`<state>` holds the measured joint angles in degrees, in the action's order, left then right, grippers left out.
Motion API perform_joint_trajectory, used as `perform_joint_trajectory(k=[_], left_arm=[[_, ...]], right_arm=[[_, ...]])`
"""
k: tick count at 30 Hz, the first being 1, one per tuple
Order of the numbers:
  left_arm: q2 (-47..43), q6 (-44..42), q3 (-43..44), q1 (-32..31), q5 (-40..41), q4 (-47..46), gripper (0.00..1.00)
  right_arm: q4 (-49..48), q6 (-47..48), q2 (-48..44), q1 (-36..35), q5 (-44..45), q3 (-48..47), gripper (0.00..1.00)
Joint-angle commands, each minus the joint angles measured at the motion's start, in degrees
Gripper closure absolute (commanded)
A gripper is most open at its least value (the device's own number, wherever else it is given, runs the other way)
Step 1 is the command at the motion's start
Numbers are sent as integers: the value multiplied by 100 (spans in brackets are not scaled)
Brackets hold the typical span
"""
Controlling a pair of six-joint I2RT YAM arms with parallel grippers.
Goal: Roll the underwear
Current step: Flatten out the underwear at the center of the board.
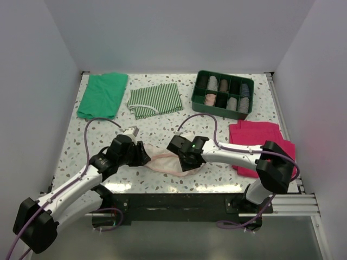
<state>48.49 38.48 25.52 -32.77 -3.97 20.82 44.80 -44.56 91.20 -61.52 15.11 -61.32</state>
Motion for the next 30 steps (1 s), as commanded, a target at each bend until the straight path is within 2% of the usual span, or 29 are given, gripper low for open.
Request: perform_joint_trajectory(k=[1, 10, 18, 22, 30], left_arm=[[125, 203, 111, -203, 343, 97, 52], [530, 265, 102, -528, 792, 142, 53], [521, 239, 102, -554, 792, 133, 54], [556, 195, 85, -555, 731, 89, 54], [609, 186, 41, -607, 687, 10, 59]], right_arm=[[266, -246, 117, -36, 500, -240, 64], [697, -440, 232, -36, 1072, -214, 60], [741, -519, 390, -36, 1117, -152, 60], [592, -615, 293, -27, 1116, -64, 56], [583, -853, 320, -18, 1406, -126, 56]])
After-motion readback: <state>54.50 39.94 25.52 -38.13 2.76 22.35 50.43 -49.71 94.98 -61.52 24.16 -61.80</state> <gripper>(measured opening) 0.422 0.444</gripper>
